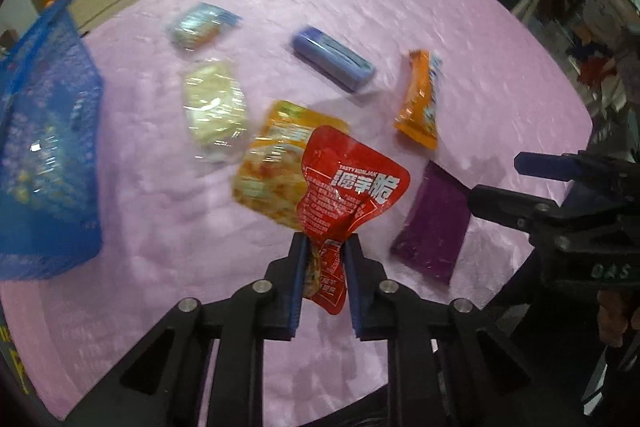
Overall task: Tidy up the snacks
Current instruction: 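Lift the red pouch with the left tool while the right tool grasps the yellow pouch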
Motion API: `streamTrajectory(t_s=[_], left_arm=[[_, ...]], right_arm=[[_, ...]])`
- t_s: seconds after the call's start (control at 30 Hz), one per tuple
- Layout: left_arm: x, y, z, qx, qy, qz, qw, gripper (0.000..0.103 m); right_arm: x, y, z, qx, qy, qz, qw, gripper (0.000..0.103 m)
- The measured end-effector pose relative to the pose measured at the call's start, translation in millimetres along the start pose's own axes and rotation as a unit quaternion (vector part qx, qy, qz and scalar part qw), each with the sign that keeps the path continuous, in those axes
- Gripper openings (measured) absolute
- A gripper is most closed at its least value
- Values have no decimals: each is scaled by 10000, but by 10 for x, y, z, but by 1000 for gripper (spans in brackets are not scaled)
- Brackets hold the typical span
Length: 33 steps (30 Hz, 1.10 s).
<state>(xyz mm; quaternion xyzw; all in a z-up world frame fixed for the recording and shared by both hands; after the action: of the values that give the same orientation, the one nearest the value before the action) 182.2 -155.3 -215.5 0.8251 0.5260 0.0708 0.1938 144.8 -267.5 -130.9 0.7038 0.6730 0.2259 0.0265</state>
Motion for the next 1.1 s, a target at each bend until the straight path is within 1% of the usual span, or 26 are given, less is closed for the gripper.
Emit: streamTrajectory(t_s=[0.2,0.33,0.4,0.47,0.57,0.67,0.73,0.77,0.83,0.93,1.1], left_arm=[[411,-71,-284,-279,320,-362,9984,17],[628,-156,-394,-388,532,-561,9962,17],[692,-195,-426,-450,599,-619,9953,17],[709,-197,-448,-494,604,-684,9946,17],[775,-251,-512,-574,740,-691,9932,17],[814,-256,-519,-610,722,-699,9931,17],[826,-222,-522,-642,713,-679,9931,17],[824,-196,-523,-668,689,-648,9933,17],[848,-139,-516,-720,670,-643,9931,17],[875,-84,-451,-673,711,-656,9930,17],[955,-63,-352,-599,695,-787,9927,17]], right_arm=[[321,145,114,88,257,-224,9994,85],[575,221,272,282,517,-410,9974,85],[687,265,392,488,734,-284,9957,85],[748,325,498,625,787,-104,9949,85],[792,446,660,674,548,259,9959,85],[845,537,803,786,573,610,9934,85],[871,578,872,853,455,717,9927,85],[906,603,917,886,324,696,9931,85],[969,636,981,947,299,712,9925,85],[1021,735,1072,980,177,769,9921,86],[1150,882,1206,1055,-218,493,9930,87]])
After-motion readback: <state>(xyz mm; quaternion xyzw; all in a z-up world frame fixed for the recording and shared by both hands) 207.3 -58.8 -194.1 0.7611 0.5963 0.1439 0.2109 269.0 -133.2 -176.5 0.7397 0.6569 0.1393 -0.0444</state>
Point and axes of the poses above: each gripper's, at about its wrist camera, not at the fingertips, and z roughly the way its jaws point, x to its left, y to its top, the point moved 4 cm from there along z, roughly the way its jaws point, and after that the axes turned 3 degrees about -x, right-handed, at the moved point
